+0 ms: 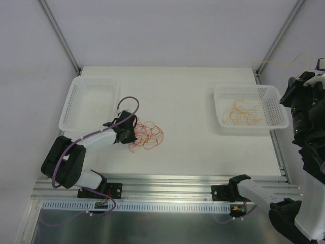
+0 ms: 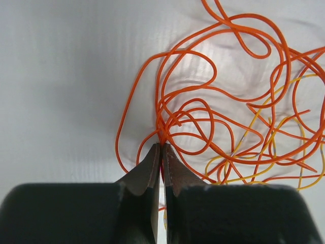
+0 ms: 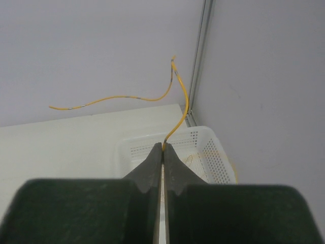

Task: Untangle the cables

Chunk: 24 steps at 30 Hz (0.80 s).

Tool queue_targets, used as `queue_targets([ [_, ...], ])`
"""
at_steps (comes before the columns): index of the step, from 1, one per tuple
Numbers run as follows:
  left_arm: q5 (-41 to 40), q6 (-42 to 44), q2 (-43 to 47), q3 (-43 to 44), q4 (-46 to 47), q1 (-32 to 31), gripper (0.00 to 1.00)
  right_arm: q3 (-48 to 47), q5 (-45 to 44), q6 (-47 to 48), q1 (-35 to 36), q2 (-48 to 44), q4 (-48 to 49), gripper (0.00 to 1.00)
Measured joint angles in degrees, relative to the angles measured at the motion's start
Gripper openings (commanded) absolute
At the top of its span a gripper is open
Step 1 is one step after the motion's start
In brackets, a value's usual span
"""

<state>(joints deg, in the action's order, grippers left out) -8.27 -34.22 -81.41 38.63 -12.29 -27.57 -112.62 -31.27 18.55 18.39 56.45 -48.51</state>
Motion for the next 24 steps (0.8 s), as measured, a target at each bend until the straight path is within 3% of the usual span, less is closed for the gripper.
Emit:
queue_targets([
  [4,0.5,-0.1,1.0,-0.3,-1.8,0.6,0.05,-0.1,0.1,0.5,0.0,0.0,-0.5,0.01],
  [10,4.2,0.9,3.8,-0.3,-5.0,0.6,0.38,2.2,0.5,1.5,0.0,0.8,-0.6,0.01],
  [14,5.8,1.5,10.0,-0.3,-6.2,0.6,0.59,2.7,0.6,3.1,-0.1,3.0,0.4,0.01],
  [15,6.3,1.8,11.8,-0.3,-6.4,0.6,0.69,2.7,0.7,3.5,-0.2,3.8,0.7,0.01],
  [18,7.7,2.8,16.8,-0.1,-7.2,0.6,0.86,2.7,1.2,4.1,-0.6,5.9,2.0,0.01],
  [21,8.5,4.1,21.5,0.2,-8.2,0.6,0.99,1.9,2.8,4.1,-1.0,8.3,2.7,0.01],
  [24,9.2,5.0,26.1,0.8,-9.1,0.6,0.99,1.2,3.9,4.4,-1.0,10.3,3.8,0.01],
])
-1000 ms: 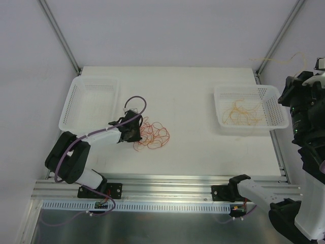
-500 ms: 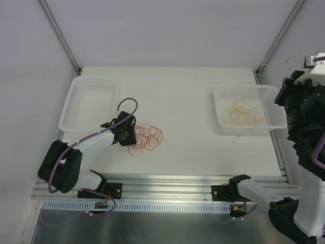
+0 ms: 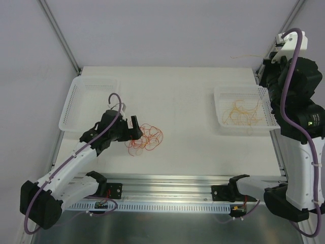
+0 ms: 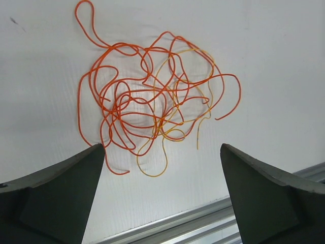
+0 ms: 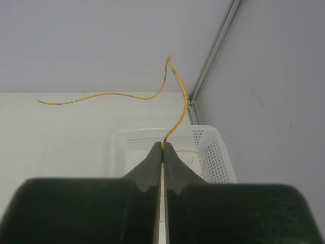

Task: Untangle the cables

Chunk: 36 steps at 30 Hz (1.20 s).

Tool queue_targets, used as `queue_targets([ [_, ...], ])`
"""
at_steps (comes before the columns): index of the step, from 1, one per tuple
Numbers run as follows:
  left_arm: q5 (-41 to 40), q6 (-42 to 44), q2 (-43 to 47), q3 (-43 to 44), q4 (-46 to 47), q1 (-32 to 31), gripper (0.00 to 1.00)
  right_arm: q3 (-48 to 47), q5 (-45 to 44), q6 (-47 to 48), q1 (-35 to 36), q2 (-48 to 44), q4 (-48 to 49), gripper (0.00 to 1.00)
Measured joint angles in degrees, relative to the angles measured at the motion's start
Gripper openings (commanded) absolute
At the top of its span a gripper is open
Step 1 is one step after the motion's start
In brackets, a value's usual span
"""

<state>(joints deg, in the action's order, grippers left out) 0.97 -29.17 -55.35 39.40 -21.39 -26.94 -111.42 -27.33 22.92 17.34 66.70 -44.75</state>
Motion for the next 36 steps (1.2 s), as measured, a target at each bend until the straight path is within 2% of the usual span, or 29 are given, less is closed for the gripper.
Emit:
queue_targets([
  [20,0.0,10.8,25.1,-1.8,-2.6,0.0,0.99,-6.9,7.6,0.2,-12.5,7.4,6.4,0.01],
  [29,-1.6,13.1,28.7,-4.3,-4.4,0.0,0.99,-8.2,14.2,-5.3,-16.0,8.4,6.9,0.01],
  [36,-2.8,13.4,30.0,-7.7,-4.8,0.0,0.99,0.0,24.3,-12.5,-16.2,3.0,6.3,0.01],
])
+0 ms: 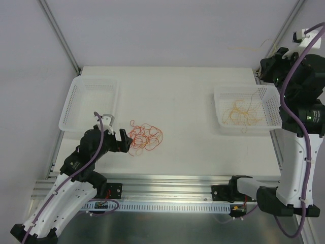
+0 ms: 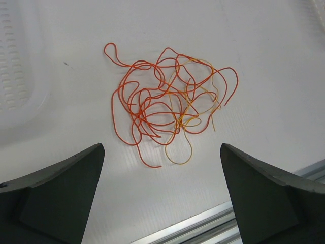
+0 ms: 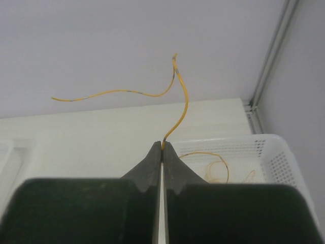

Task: Untangle the cables

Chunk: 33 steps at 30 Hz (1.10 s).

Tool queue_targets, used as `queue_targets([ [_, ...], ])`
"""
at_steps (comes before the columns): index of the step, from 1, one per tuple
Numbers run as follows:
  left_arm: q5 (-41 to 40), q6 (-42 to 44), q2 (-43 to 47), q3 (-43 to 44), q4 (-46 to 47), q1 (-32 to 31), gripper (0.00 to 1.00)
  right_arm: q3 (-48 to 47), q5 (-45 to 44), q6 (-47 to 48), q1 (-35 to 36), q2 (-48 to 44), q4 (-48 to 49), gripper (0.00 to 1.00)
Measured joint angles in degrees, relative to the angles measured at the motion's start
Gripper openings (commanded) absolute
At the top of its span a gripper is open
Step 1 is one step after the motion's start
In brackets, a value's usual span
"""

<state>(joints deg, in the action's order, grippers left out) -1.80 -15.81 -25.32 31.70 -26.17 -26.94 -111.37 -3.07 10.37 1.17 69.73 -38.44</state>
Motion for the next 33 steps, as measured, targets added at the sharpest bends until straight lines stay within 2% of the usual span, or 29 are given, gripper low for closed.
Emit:
queue_targets([
  [8,-0.3,0.2,0.2,-0.5,0.3,0.0,0.99,12.9,15.7,-7.9,-0.1,-8.8,-1.6,0.01],
  [14,-0.2,0.5,-0.5,-0.5,0.6,0.0,0.99,14.3,27.9,-14.3,-0.1,-8.5,-2.0,0.01],
  [18,-0.2,0.6,-0.5,-0.5,0.6,0.0,0.99,12.5,32.3,-17.5,-0.1,-7.2,-0.9,0.01],
  [23,-0.2,1.0,-0.5,-0.5,0.7,0.0,0.99,6.3,31.5,-18.4,-0.1,-4.0,1.8,0.01],
  [33,-0.2,1.6,-0.4,-0.7,0.7,0.0,0.99,-6.4,19.1,-14.3,-0.7,2.6,5.8,0.01],
])
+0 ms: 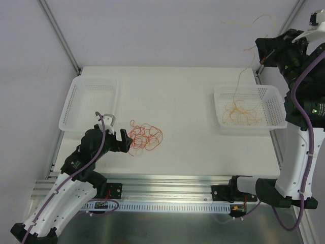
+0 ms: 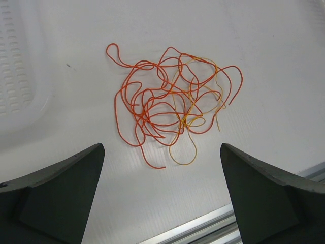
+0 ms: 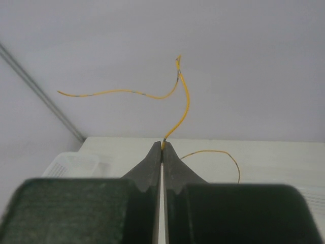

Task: Untangle the cables

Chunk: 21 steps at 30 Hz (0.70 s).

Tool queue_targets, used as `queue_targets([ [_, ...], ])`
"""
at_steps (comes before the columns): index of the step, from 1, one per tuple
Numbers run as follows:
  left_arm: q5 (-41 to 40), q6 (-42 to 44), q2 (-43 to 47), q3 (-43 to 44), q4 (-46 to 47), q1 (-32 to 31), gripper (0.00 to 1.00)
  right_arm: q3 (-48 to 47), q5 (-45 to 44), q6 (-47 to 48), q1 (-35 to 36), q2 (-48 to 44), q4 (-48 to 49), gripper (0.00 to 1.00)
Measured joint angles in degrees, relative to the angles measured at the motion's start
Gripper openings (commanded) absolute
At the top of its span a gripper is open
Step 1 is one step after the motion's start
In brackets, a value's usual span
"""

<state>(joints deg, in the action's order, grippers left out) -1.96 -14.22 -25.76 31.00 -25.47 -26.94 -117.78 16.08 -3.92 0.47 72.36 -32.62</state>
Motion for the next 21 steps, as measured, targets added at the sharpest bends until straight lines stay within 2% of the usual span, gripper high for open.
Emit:
queue_targets([
  [4,0.0,0.1,0.0,0.0,0.0,0.0,0.99,-0.3,-6.0,4.1,-2.2,0.7,0.9,0.01],
  [8,0.0,0.1,0.0,0.0,0.1,0.0,0.99,4.9,-9.6,6.6,-4.8,0.6,4.3,0.01],
  [16,0.0,0.1,-0.3,0.0,0.3,0.0,0.99,35.1,-10.3,5.8,-9.6,0.2,15.7,0.01],
  [21,0.3,0.1,-0.8,0.0,0.3,0.0,0.99,49.2,-9.7,5.0,-12.3,2.5,19.1,0.01],
])
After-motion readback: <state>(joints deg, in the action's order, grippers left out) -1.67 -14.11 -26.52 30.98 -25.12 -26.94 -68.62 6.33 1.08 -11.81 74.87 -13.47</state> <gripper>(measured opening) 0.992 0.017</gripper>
